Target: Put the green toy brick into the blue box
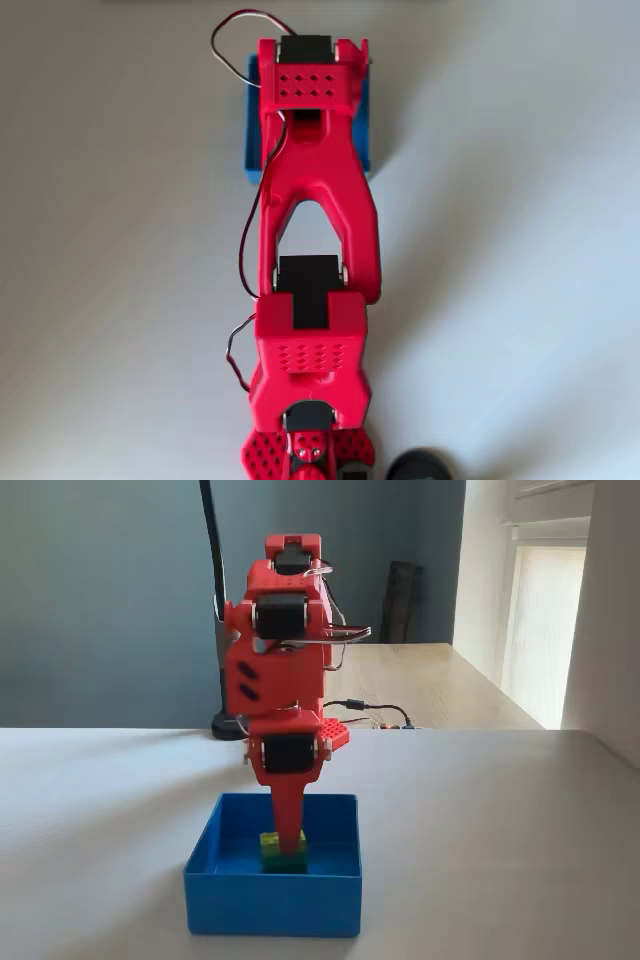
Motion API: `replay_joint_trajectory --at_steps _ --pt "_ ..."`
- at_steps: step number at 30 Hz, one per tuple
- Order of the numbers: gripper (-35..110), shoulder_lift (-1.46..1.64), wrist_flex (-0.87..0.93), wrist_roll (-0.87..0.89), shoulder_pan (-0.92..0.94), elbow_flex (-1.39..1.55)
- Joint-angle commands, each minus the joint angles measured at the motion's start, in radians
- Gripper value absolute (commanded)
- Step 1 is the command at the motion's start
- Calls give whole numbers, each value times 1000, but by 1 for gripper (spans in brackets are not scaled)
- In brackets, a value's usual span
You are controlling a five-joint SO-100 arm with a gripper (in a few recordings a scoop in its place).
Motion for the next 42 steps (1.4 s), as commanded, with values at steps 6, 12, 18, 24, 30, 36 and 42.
replay_joint_trajectory --at_steps 6,12,18,24,30,36,42 --pt "0 202 -20 83 -14 46" --pt "18 334 -20 77 -44 55" --pt "29 453 -20 15 -63 133" --pt "23 565 -15 -3 -46 212" --pt "4 822 -20 18 -103 341" --pt "0 1088 -61 110 -147 578" --pt "0 1390 -153 144 -150 927"
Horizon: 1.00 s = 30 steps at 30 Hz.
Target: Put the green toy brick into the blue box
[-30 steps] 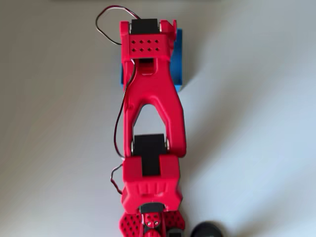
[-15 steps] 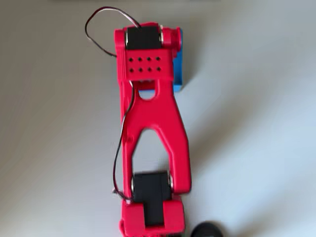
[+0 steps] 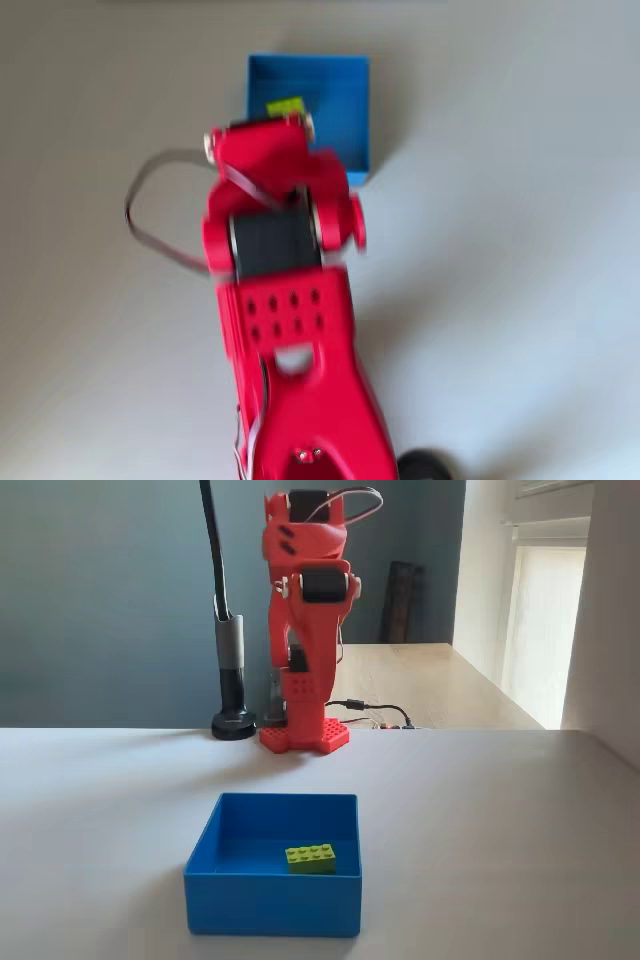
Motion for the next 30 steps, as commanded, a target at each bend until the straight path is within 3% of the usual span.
replay_joint_trajectory --at_steps 1,15,30 --pt "0 296 -48 17 -5 252" --pt "0 914 -81 -97 63 920" --pt "0 992 -133 -126 87 1115"
